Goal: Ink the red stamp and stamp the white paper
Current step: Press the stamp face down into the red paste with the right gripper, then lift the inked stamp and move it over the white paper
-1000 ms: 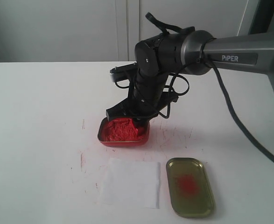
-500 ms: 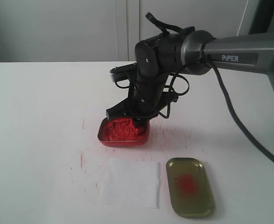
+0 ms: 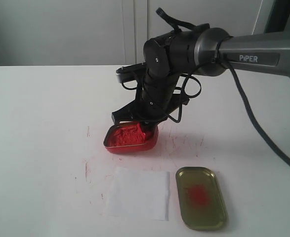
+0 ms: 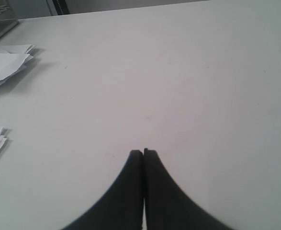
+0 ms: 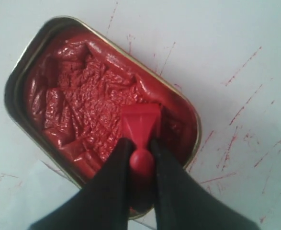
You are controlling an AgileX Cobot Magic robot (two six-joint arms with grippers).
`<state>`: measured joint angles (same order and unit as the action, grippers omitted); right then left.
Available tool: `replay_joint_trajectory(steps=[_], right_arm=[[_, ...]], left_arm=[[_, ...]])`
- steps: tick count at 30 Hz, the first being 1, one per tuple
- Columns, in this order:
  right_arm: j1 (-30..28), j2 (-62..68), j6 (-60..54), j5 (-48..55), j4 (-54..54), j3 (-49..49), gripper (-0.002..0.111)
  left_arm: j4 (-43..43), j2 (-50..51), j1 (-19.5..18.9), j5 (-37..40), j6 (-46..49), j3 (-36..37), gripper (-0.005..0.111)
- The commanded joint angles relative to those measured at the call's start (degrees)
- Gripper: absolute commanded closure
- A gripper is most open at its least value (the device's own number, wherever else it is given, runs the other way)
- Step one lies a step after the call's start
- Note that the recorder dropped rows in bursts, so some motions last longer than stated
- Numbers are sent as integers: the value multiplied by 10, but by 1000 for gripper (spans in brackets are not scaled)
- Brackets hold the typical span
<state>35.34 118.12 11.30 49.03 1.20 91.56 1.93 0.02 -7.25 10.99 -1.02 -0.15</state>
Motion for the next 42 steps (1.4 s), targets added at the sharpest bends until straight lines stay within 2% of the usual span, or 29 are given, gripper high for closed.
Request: replay_joint_trajectory(steps=[1,24,42], right_arm=[[0,-10,-1,-3,4,-1,108],[15,-20,-15,25,9,-7,108],[52,-107,-37,13,4,-131,108]], left_arm=[[-2,0,0,-2,-2,2,107],[-2,0,0,-2,-2,2,107],[-2,0,0,-2,-2,2,107]])
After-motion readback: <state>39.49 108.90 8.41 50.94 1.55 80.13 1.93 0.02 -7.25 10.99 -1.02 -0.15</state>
